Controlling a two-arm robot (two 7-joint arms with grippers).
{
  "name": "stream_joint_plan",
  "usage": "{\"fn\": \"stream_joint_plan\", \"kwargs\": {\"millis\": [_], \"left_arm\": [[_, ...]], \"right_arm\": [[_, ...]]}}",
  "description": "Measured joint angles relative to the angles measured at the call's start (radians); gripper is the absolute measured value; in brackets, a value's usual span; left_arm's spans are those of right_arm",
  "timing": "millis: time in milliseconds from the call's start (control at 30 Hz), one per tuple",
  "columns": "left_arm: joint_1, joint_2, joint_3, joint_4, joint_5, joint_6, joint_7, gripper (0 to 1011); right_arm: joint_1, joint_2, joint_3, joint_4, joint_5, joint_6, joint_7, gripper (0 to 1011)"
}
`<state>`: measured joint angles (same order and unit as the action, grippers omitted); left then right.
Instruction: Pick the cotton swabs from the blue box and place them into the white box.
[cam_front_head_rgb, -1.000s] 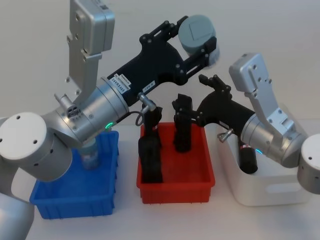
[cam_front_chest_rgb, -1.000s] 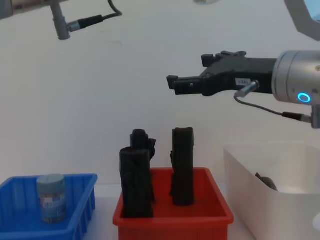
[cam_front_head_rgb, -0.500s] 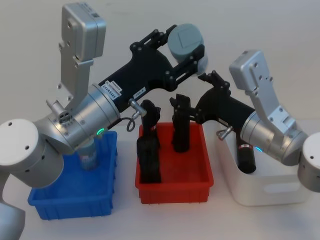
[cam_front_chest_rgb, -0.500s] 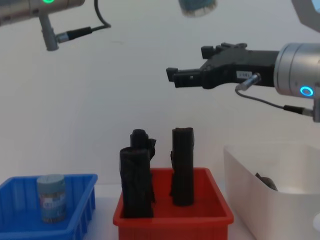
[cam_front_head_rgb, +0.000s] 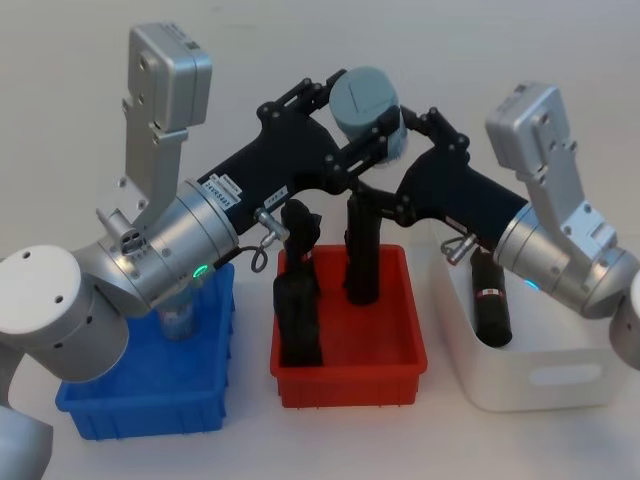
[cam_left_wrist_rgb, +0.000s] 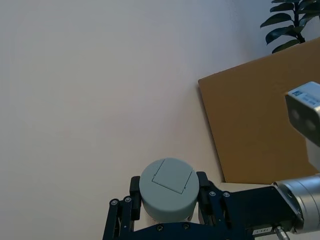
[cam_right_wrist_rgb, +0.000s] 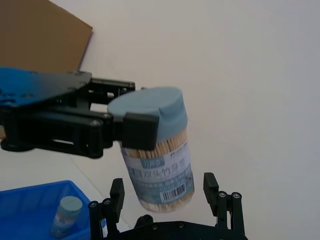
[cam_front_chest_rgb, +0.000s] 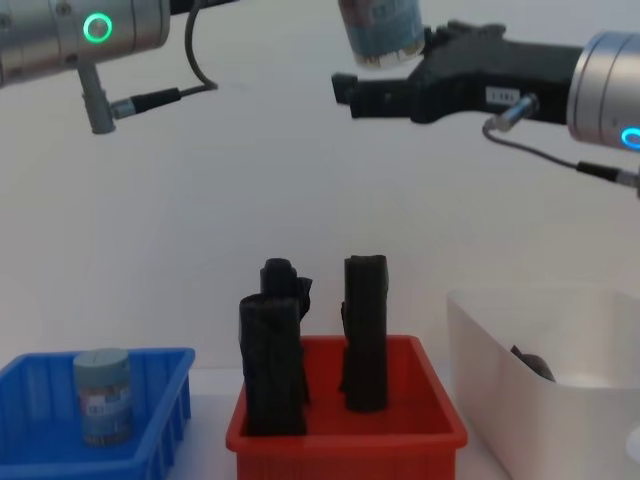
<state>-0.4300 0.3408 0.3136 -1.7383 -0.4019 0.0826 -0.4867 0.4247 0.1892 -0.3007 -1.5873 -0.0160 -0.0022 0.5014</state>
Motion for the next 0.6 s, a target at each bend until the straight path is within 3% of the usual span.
{"fn": "stream_joint_plan", "kwargs": {"millis": [600], "left_arm": [[0.001,0.005,0.004,0.011,-0.002,0.013,0.01,669]], "right_arm": [[0.002,0.029,0.005,-0.028,-0.041,-0.084,0.015,1002]]}}
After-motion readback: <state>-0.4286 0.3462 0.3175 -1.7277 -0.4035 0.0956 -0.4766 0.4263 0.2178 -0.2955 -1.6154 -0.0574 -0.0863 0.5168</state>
